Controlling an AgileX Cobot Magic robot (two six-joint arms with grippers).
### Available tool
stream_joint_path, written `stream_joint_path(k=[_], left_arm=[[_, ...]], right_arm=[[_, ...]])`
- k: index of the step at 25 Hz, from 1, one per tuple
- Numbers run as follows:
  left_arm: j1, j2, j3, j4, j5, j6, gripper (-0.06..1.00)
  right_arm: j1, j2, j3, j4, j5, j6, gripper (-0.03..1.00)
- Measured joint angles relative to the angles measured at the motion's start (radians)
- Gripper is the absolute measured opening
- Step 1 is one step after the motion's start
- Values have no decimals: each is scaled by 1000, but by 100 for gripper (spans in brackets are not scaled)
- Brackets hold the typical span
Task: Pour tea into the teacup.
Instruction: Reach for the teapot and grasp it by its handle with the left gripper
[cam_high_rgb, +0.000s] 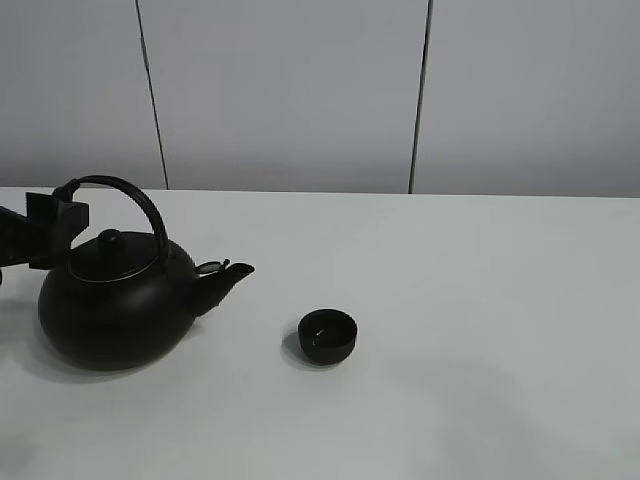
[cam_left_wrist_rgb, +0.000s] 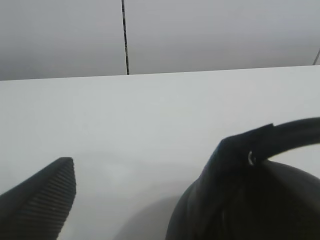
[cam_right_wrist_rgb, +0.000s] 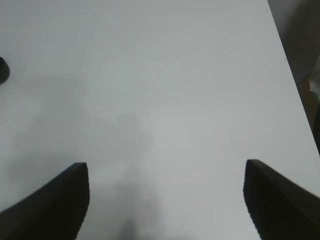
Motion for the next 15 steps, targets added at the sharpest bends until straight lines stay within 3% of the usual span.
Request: stream_joint_path(k=[8,15], left_arm=[[2,60,-67,39,52,-2,65],[2,70,-67,43,-28,-5,48]], right_arm=[[0,0,0,0,0,0,58],[0,0,0,0,0,0,58]])
